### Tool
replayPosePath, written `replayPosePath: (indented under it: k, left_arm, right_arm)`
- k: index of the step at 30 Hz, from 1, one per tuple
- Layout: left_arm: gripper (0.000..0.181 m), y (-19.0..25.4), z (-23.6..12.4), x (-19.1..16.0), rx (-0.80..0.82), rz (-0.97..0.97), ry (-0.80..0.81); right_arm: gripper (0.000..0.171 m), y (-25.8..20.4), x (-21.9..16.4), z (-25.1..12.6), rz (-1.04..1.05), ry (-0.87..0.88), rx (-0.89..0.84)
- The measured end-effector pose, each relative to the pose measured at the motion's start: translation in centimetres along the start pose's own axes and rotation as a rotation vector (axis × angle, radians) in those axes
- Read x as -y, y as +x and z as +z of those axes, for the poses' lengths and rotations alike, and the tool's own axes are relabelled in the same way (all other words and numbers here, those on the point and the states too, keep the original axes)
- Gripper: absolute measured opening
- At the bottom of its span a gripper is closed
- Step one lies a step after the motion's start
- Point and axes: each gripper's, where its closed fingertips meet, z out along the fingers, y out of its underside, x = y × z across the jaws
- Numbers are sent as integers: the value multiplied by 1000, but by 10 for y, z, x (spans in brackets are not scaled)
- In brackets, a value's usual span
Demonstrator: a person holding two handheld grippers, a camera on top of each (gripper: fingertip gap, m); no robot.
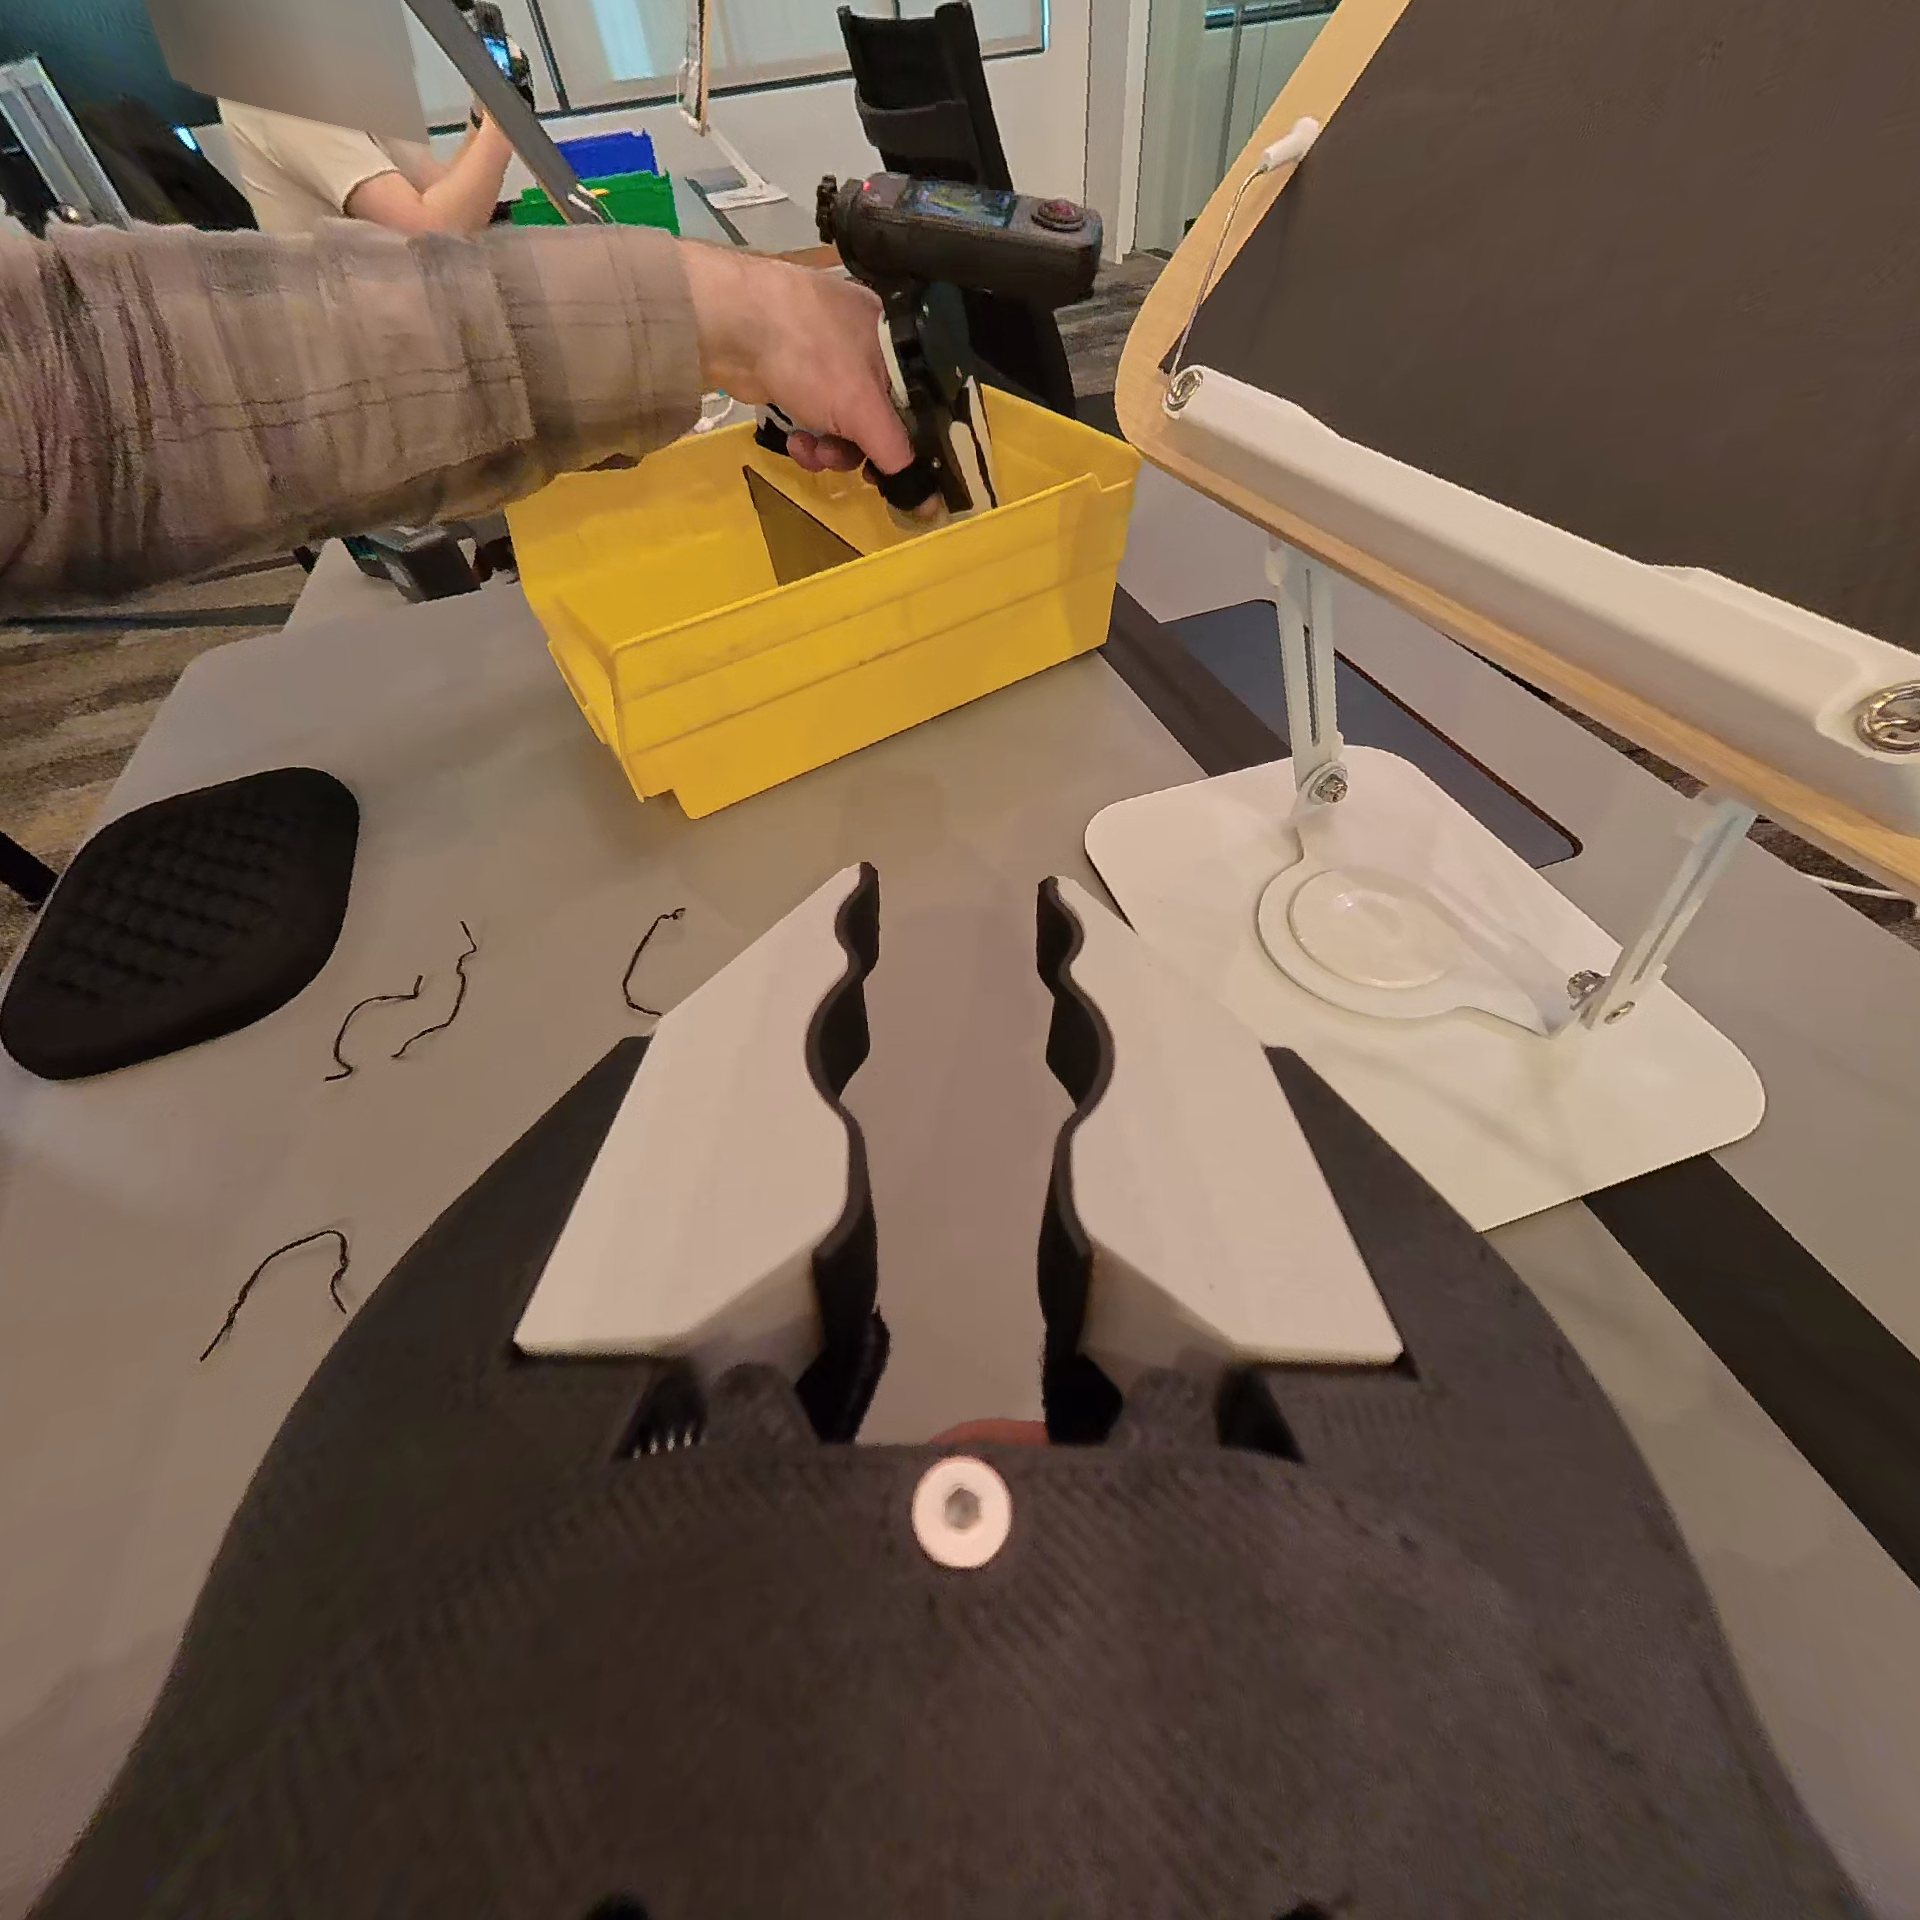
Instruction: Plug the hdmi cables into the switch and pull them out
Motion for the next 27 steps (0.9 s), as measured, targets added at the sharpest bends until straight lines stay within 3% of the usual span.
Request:
replayPosePath:
  k: [11, 20, 27]
  left_arm:
    - [4, -5, -70, 13, 73, -58, 298]
    - [4, -1, -159, 24, 164, -118, 599]
    - [4, 53, -224, 34, 68, -161, 847]
  right_arm:
    - [33, -7, 9, 2, -15, 28, 13]
    - [45, -25, 27, 14, -82, 70, 21]
    - [51, -53, 43, 40, -144, 107, 35]
